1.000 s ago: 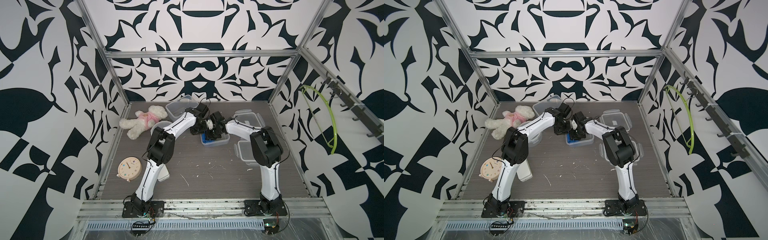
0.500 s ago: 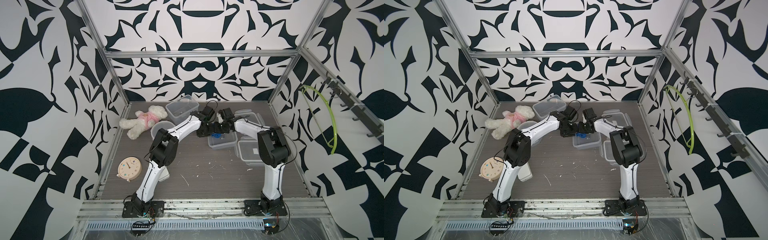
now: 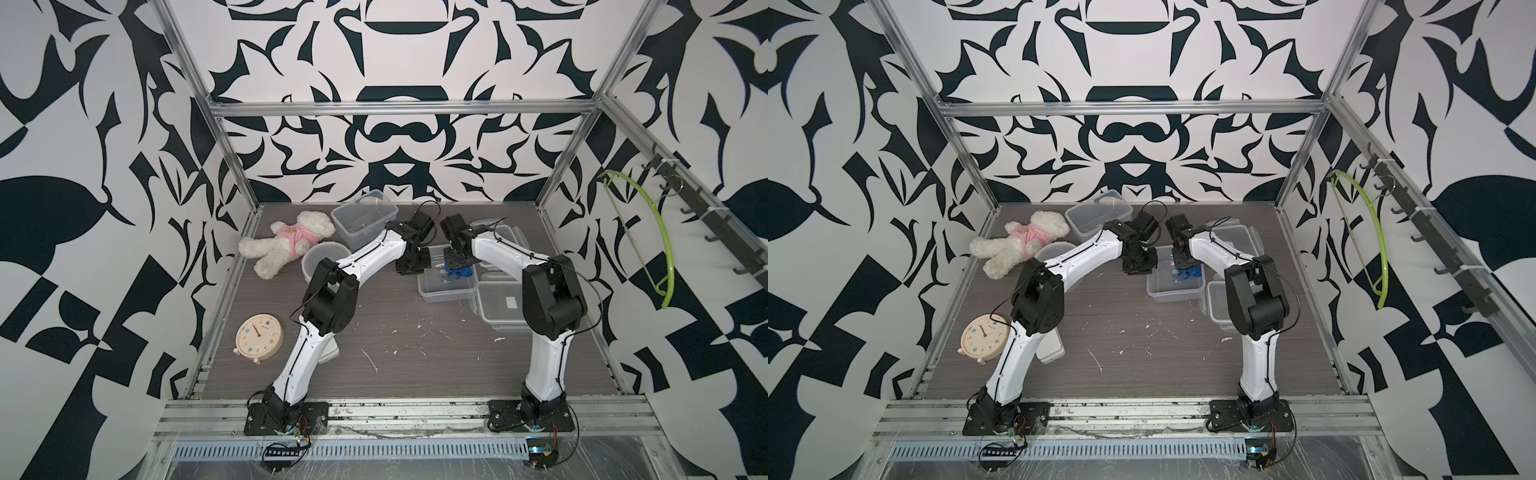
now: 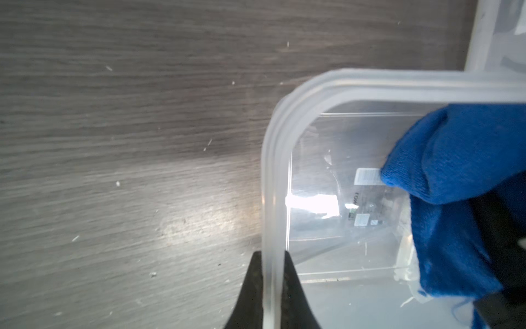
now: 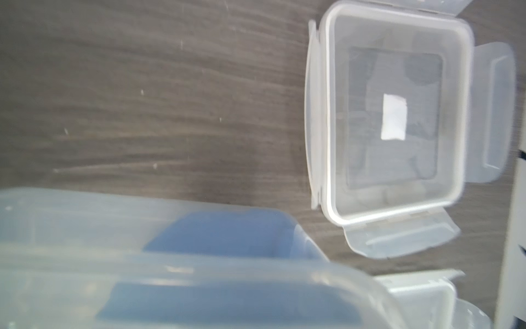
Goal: Wipe the insides of the lunch boxes
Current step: Wipe the dirt inside the lunch box.
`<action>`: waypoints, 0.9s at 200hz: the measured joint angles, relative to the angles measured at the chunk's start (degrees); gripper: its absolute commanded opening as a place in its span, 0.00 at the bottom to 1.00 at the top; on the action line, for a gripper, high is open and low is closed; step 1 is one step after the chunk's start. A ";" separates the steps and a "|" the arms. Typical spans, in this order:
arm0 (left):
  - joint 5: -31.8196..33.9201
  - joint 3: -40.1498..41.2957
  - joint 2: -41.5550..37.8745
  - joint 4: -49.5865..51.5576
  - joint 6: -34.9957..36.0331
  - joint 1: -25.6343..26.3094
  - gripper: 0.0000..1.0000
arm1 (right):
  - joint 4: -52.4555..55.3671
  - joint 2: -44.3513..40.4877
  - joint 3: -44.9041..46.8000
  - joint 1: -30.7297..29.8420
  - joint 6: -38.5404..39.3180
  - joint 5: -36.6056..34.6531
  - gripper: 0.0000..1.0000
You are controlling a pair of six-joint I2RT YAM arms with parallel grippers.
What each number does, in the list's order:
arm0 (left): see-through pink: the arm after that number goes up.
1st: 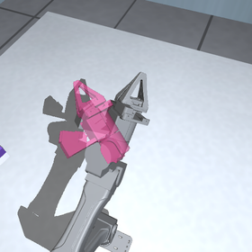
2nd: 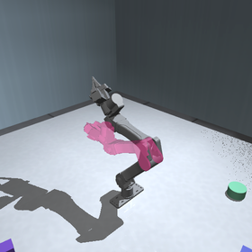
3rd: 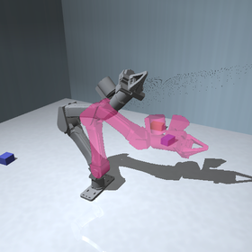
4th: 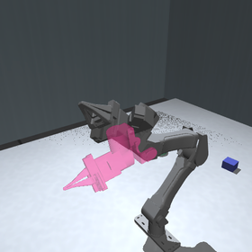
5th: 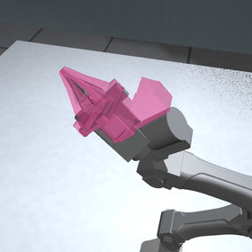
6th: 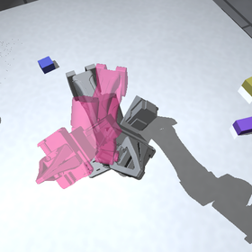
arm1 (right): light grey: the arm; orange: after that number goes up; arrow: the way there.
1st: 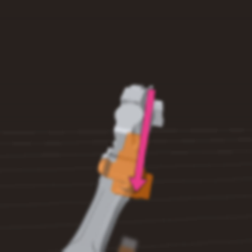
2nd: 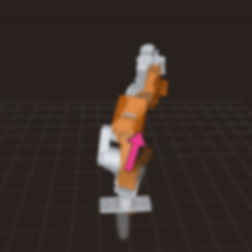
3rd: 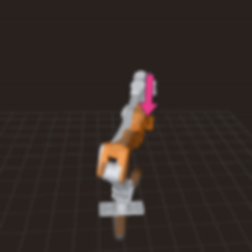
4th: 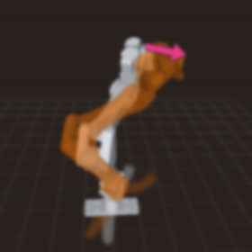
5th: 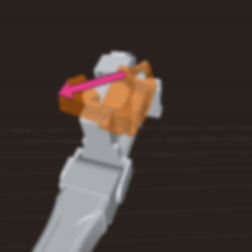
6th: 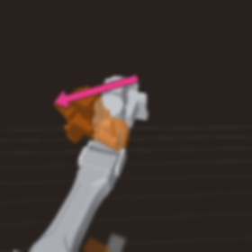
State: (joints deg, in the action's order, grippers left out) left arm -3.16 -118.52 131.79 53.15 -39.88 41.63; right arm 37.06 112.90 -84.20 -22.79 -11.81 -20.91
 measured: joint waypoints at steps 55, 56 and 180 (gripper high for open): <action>3.19 -0.42 0.09 8.39 1.68 -1.49 0.00 | -1.90 1.95 4.20 -7.69 -0.46 8.59 0.00; 3.26 -0.42 0.09 8.46 1.73 -1.51 0.00 | -2.03 1.95 4.20 -7.76 -0.52 8.87 0.00; 4.46 0.61 -0.28 8.59 2.32 -2.51 0.00 | -14.56 -3.13 13.16 -9.57 -3.48 29.14 0.00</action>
State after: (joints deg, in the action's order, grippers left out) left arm 1.30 -117.91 131.50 61.73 -37.56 39.11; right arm 22.50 109.78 -71.05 -32.36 -15.29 8.23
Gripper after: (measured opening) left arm 0.113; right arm 0.087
